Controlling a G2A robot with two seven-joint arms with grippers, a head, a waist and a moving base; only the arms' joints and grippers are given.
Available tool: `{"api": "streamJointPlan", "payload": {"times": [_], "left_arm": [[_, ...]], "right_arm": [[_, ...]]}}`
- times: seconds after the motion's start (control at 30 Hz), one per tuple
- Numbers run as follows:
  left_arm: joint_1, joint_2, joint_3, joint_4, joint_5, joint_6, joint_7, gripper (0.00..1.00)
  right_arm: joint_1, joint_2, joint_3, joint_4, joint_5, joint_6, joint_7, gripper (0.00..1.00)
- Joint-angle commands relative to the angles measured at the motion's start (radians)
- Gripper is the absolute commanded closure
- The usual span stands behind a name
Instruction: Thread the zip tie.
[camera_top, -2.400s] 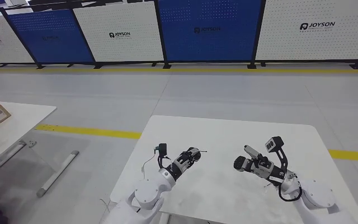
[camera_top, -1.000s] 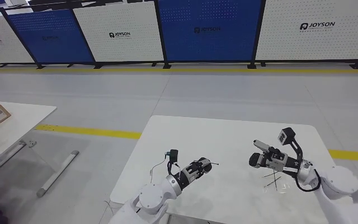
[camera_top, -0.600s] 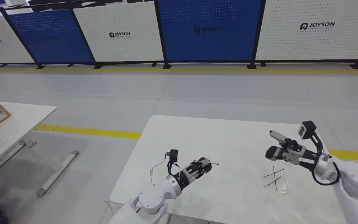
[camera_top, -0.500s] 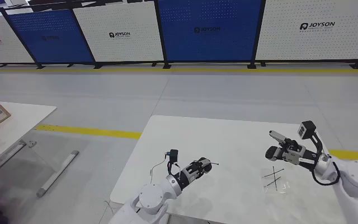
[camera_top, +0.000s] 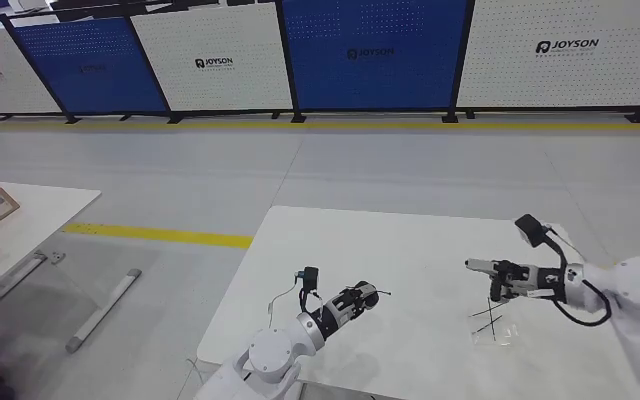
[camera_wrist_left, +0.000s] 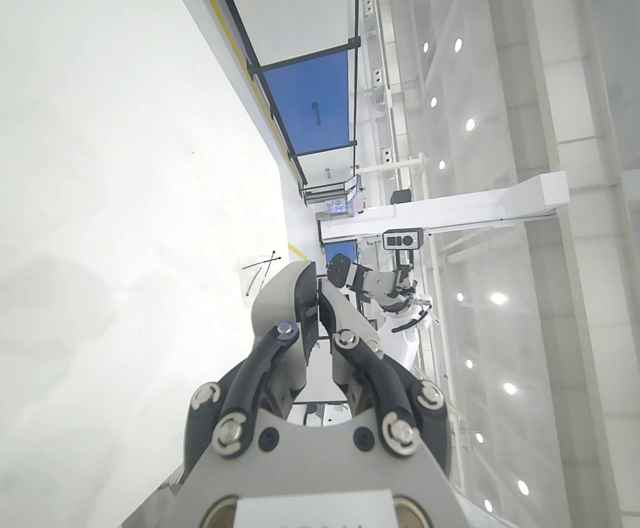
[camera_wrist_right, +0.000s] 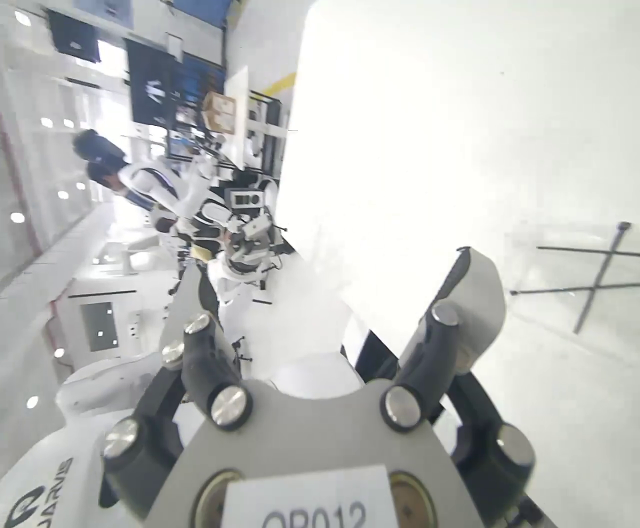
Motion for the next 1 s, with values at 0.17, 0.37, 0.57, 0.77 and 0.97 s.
{"api": "streamJointPlan", "payload": {"times": [0.17, 0.37, 0.57, 0.77, 0.97], "left_arm": [[0.0, 0.0, 0.0, 0.0, 0.0, 0.0, 0.0, 1.0], [0.0, 0.0, 0.0, 0.0, 0.0, 0.0, 0.0, 1.0], [0.0, 0.0, 0.0, 0.0, 0.0, 0.0, 0.0, 1.0], [0.0, 0.0, 0.0, 0.0, 0.0, 0.0, 0.0, 1.0], [0.0, 0.0, 0.0, 0.0, 0.0, 0.0, 0.0, 1.0]], "right_arm": [[0.112, -0.013, -0.125, 0.091, -0.13, -0.021, 0.064, 0.0], [0.112, -0.013, -0.125, 0.091, -0.13, -0.021, 0.064, 0.0], [0.111, -0.012, -0.137, 0.084, -0.153, -0.018, 0.068, 0.0], [0.198, -0.014, -0.308, 0.087, -0.276, 0.111, 0.069, 0.0], [0.235, -0.014, -0.355, 0.111, -0.267, 0.118, 0.069, 0.0]]}}
